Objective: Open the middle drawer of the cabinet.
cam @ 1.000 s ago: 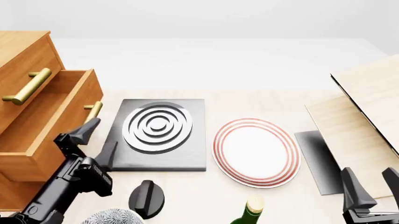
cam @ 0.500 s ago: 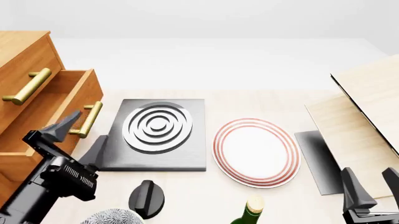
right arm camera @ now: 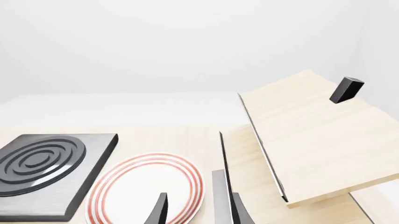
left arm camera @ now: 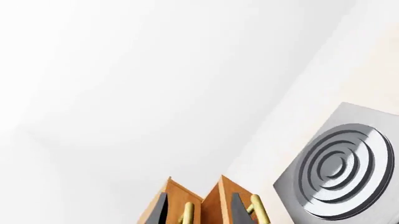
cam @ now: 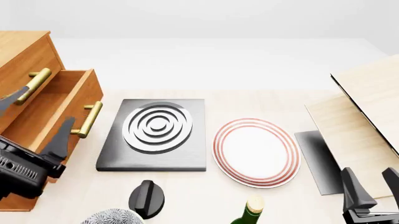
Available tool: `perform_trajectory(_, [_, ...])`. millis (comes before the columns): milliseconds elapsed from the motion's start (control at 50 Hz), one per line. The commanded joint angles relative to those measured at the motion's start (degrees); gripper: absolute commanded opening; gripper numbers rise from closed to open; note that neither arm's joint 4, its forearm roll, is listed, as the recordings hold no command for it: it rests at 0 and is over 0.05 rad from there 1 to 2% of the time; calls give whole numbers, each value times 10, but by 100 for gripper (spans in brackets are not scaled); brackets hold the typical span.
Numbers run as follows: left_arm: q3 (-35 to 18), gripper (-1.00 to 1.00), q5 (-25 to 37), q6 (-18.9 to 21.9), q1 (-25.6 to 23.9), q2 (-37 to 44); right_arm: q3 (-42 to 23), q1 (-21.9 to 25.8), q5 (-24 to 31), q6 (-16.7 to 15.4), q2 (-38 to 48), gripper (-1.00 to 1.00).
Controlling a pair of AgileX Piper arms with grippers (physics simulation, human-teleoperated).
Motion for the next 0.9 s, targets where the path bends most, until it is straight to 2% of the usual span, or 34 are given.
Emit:
perform_trajectory(20, [-60,100,118,-56,17,-68,0,0,6,-2,-8,100])
perform_trajectory(400, [-130,100,253,-119,42,-70,0,0,6,-2,-8,100])
perform_trajectory(700, [-227,100,403,-202,58,-36,0,0,6,-2,-8,100])
perform_trajectory(800, [-262,100,452,-237,48,-15,0,0,6,-2,-8,100])
perform_trajectory(900, [-273,100,470,-255,50,-5,0,0,6,-2,-8,100])
